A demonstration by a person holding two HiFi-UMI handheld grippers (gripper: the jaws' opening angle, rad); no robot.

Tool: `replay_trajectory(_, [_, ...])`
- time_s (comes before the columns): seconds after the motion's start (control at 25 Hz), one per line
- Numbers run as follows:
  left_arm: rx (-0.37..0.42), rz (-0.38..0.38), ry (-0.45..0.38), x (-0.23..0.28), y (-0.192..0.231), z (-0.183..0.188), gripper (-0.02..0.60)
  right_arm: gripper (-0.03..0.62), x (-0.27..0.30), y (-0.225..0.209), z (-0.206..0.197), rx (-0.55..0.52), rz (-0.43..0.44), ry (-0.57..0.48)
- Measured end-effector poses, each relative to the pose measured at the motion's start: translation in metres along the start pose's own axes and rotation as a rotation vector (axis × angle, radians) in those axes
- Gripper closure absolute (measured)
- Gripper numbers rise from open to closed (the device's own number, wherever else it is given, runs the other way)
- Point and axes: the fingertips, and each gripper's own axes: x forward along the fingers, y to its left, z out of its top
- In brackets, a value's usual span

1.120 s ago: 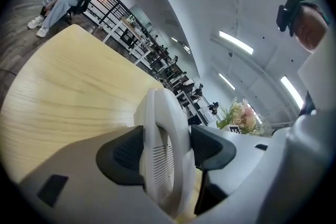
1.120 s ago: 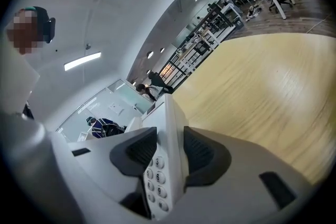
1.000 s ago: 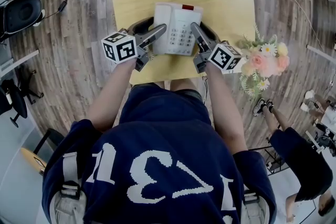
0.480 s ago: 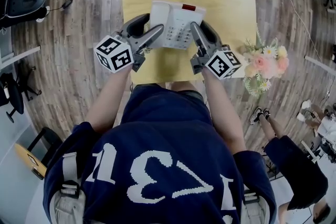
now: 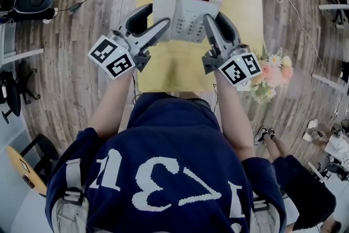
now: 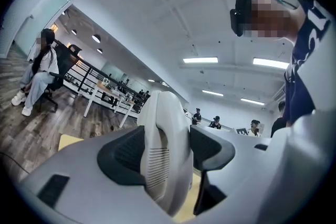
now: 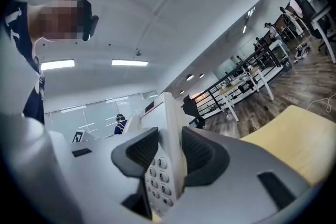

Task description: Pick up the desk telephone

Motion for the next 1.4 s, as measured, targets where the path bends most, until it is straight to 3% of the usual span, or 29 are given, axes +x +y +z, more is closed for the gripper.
replay_trajectory(0.2, [0.04,-0.028,-0.046,0.009,-0.016,0.029,0.305,0.442,0.0,0.012,0.037,-0.082,0.015,-0.031])
replay_trajectory(0.6, [0.113,-0.038,-0.084,0.012,-0.035,0.066,0.305,0.445,0.003,0.03,0.077,-0.14,0.053,-0.093])
replay_trajectory(1.4, [0.155,-0.032,-0.112,0.01,-0.042,0.084,0.305,0.447,0.006,0.039,0.092,-0.147,0.06,-0.13])
